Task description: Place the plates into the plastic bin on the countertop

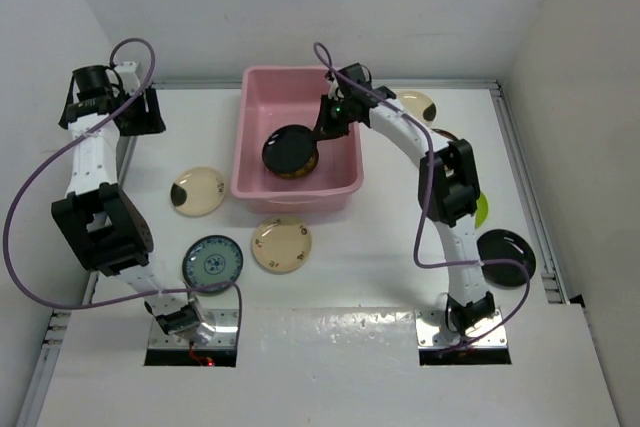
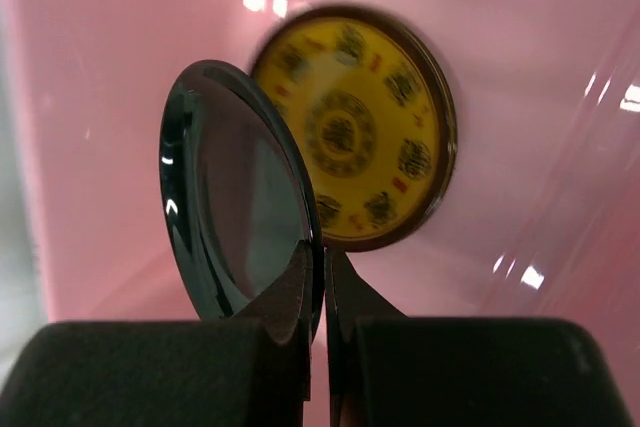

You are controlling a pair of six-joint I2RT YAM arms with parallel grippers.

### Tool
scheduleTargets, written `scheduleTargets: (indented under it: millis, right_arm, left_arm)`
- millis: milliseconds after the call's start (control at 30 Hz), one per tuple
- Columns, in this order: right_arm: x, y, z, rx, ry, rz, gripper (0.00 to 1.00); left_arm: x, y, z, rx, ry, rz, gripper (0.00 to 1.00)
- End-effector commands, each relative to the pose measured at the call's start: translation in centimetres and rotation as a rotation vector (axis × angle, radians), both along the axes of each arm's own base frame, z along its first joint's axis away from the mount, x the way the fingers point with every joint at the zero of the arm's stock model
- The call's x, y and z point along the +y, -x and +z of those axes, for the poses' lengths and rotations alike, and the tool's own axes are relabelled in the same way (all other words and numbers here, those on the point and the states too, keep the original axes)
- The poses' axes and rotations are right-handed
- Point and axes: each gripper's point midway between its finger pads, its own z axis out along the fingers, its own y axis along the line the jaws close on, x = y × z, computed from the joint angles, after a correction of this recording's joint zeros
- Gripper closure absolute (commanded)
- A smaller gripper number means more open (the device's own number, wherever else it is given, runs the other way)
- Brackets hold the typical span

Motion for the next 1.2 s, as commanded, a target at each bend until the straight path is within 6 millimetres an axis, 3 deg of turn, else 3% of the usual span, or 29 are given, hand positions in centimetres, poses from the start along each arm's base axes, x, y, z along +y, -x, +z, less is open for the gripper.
scheduleTargets:
  millis: [0,167,233,400,500,533,633,833,867,900,967,1000,1033,1133,1167]
  right_arm:
    - [1.1,-1.9,3.7,-0.139,-0.046,-0.045,1.00]
    - [1.2,-3.4,-0.2,-0.157,0.002,-0.128,1.00]
    - [0.7,-4.3,-1.7,-0.161,0.031,-0.173,1.00]
    - [-0.1,-5.7,-2.8,-0.190,0.095,-0.212,0.97]
    - [-0.6,-5.5,-2.8,-0.218,0.132,-0.185,0.59]
    - [-0.2,-5.2,-2.9,-0.238,0.153,-0.151,0.34]
    - [0.5,-4.5,-1.4,-0.292,0.185,-0.071,0.21]
    - [0.4,-4.0,2.2,-0.401,0.243,-0.037,0.20]
    - [0.4,-3.7,3.9,-0.428,0.239,-0.028,0.20]
    - [0.5,-3.6,4.3,-0.439,0.237,-0.025,0.20]
    - [1.3,-2.8,5.9,-0.468,0.218,0.009,0.20]
    - [1.2,-2.8,7.9,-0.507,0.203,0.003,0.20]
    - [1.4,-2.4,8.2,-0.517,0.206,0.017,0.20]
    - [2.1,-0.8,11.6,-0.583,0.156,0.050,0.17]
    - [2.1,-0.3,11.1,-0.573,0.157,0.057,0.15]
  left_arm:
    - [1.5,0.7,-0.3,-0.002,-0.030,0.031,0.31]
    - [3.2,2.1,-4.7,0.110,-0.019,0.091,0.31]
    - [3.2,2.3,-5.6,0.133,-0.017,0.097,0.31]
    - [3.4,2.4,-5.9,0.136,-0.023,0.103,0.31]
    - [3.1,2.7,-6.5,0.150,-0.023,0.081,0.31]
    - [3.1,2.7,-6.5,0.150,-0.023,0.081,0.31]
    - [3.3,3.2,-8.6,0.184,-0.008,0.089,0.28]
    - [3.5,4.4,-14.6,0.289,0.015,0.083,0.27]
    - [3.4,4.8,-15.9,0.321,0.023,0.073,0.27]
    - [3.4,5.1,-17.6,0.355,0.055,0.071,0.27]
    - [2.9,5.3,-19.1,0.383,0.082,0.048,0.27]
    - [2.7,5.4,-19.8,0.396,0.092,0.034,0.27]
    - [2.4,5.6,-21.0,0.413,0.131,0.025,0.28]
    - [-0.2,6.1,-21.9,0.433,0.256,-0.067,0.31]
    - [-0.6,6.3,-22.1,0.440,0.271,-0.085,0.31]
